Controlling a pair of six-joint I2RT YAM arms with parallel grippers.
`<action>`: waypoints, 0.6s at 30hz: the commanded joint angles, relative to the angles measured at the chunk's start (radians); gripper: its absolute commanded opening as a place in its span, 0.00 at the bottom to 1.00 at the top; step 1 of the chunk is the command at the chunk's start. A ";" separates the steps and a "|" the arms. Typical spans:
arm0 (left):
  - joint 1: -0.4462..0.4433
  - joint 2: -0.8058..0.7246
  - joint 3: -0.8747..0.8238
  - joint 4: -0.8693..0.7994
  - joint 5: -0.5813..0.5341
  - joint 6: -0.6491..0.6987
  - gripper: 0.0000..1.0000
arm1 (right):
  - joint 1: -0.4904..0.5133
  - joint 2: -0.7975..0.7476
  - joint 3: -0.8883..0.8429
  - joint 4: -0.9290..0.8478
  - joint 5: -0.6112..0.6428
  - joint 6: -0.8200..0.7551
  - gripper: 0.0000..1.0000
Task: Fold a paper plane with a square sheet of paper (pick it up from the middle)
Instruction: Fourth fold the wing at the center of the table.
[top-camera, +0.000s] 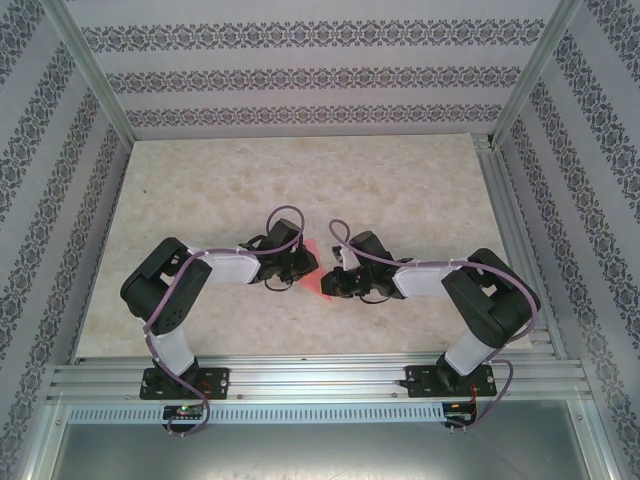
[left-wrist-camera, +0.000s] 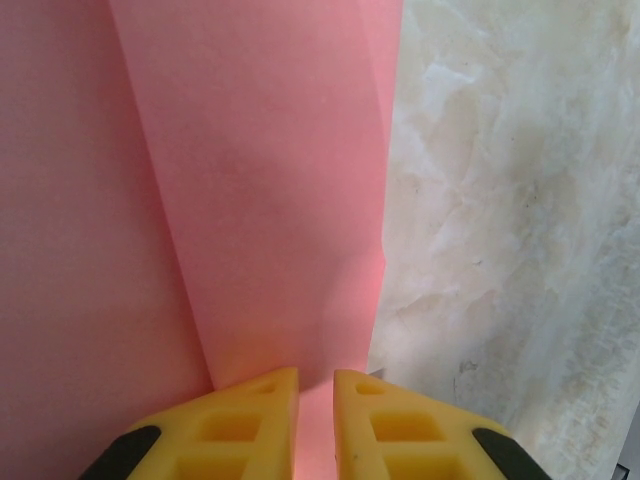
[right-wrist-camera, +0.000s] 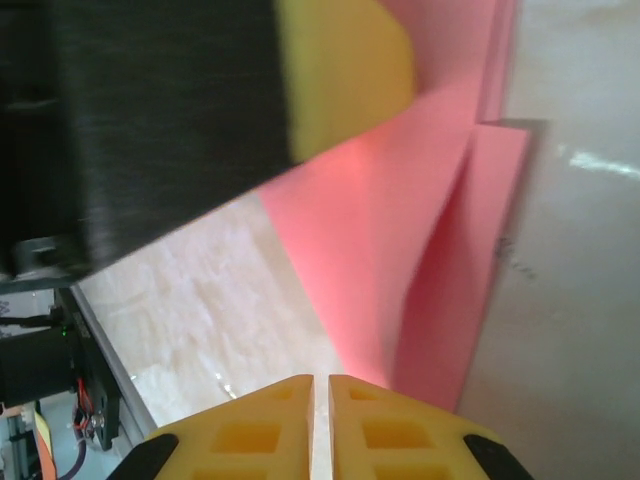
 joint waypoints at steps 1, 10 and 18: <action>-0.009 0.018 0.020 -0.035 0.005 0.026 0.19 | 0.020 -0.022 0.040 -0.094 0.035 -0.050 0.13; -0.010 0.024 0.023 -0.035 0.008 0.026 0.19 | 0.039 0.051 0.049 -0.168 0.126 -0.097 0.13; -0.009 0.030 0.022 -0.033 0.010 0.028 0.19 | 0.025 0.086 0.043 -0.168 0.100 -0.077 0.13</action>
